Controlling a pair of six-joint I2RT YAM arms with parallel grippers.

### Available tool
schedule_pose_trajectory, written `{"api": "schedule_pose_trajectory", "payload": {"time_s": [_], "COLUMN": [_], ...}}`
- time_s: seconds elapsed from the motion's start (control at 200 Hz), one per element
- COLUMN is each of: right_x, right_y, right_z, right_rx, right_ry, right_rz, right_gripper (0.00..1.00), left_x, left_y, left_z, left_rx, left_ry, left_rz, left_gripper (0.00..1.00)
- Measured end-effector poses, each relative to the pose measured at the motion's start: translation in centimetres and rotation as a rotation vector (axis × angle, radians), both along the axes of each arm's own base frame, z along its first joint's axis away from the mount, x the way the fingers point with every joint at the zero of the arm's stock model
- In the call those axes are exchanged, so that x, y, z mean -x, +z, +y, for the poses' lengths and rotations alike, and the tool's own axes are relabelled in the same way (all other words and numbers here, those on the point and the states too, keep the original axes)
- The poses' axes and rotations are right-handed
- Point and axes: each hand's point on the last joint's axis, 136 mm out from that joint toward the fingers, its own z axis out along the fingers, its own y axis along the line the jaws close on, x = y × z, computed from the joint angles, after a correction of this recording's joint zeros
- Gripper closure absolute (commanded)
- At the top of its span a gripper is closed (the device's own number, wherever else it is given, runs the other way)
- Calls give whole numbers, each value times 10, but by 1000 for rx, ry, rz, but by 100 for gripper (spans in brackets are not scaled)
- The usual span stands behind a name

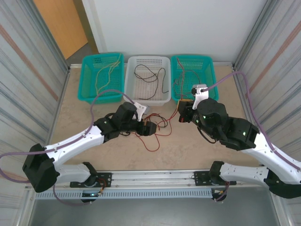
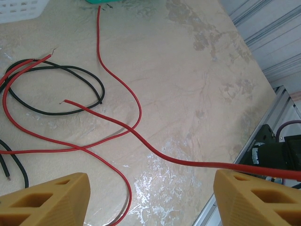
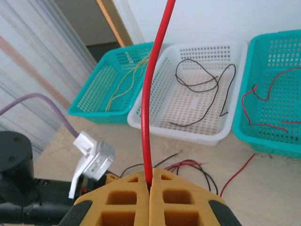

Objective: Untangle the cables

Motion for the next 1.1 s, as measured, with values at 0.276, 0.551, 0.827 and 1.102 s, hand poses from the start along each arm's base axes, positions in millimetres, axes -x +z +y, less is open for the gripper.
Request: {"api": "schedule_pose_trajectory", "payload": {"time_s": [0.276, 0.551, 0.827, 1.102], "right_x": [-32, -71, -122, -198], "right_y": [34, 77, 98, 83], "right_z": [-21, -57, -111, -155], "right_rx": [-53, -87, -95, -70], "right_ry": [-93, -228, -404, -532], "right_rz": [-34, -90, -117, -55], "right_gripper": [100, 100, 100, 100], "left_x": [1, 3, 7, 9], "left_y": [7, 20, 26, 29], "left_z": [0, 11, 28, 38], "left_rx": [10, 11, 13, -7], "left_ry": [-3, 14, 56, 82], "left_rz": [-16, -59, -101, -110], "left_gripper": [29, 11, 10, 12]}}
